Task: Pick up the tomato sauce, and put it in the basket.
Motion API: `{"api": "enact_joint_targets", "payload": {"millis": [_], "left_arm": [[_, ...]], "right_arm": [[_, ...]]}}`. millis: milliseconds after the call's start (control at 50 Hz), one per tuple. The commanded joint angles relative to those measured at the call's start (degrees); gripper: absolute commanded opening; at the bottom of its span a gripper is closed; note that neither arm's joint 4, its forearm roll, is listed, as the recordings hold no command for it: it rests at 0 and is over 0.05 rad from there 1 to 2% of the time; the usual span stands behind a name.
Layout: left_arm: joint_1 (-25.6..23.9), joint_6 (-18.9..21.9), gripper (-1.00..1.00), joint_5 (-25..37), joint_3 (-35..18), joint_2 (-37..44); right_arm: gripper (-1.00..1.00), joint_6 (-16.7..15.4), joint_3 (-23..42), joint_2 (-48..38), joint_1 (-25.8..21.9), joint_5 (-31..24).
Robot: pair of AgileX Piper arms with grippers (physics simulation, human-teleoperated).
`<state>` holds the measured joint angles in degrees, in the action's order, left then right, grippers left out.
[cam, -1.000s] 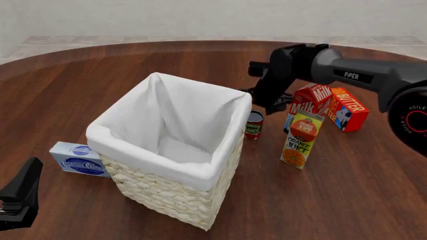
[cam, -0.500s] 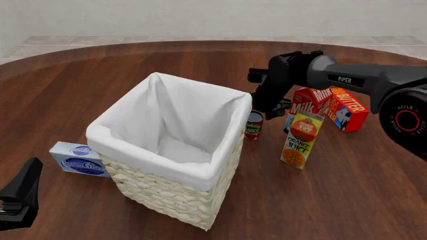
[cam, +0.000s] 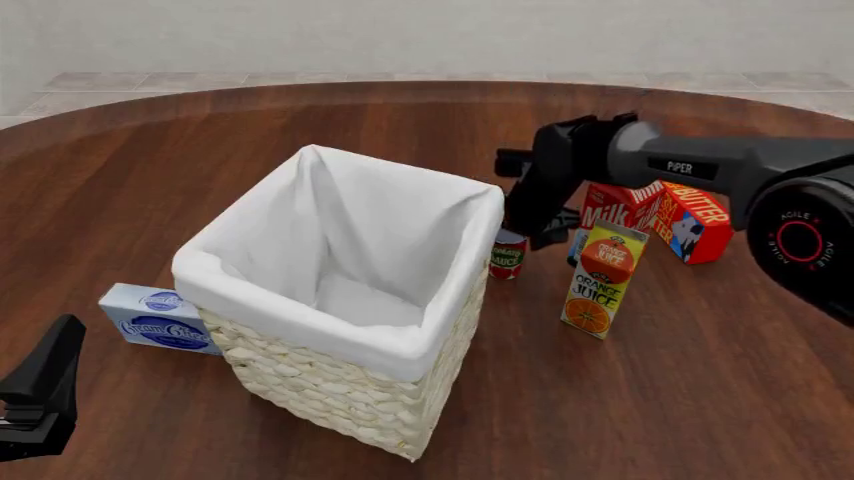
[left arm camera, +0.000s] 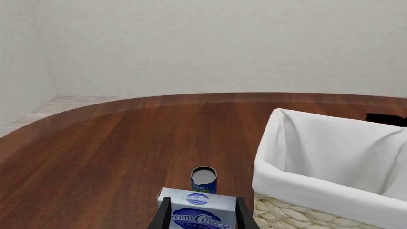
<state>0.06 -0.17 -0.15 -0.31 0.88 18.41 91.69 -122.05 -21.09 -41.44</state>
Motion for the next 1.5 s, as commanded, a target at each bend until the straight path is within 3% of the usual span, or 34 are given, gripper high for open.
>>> {"api": "enact_joint_targets", "payload": {"millis": [20,140,160,620,1500], "left_arm": [[0.00,0.01,1.00,0.00,0.00,0.00],[0.00,0.00,1.00,-0.01,0.00,0.01],[0.00,-0.01,1.00,0.00,0.00,-0.01],[-0.01,0.00,1.00,0.00,0.00,0.00],[-0.01,0.00,1.00,0.00,0.00,0.00]], "right_arm": [[1.00,0.07,-0.28,-0.83,0.15,0.26],[1.00,0.09,0.18,-0.70,0.16,-0.08],[-1.00,0.14,0.16,-0.63,0.11,-0.16],[-1.00,-0.07,1.84,0.83,0.08,-1.66],[-1.00,-4.36,8.00,11.86,0.32,-9.17]]}}
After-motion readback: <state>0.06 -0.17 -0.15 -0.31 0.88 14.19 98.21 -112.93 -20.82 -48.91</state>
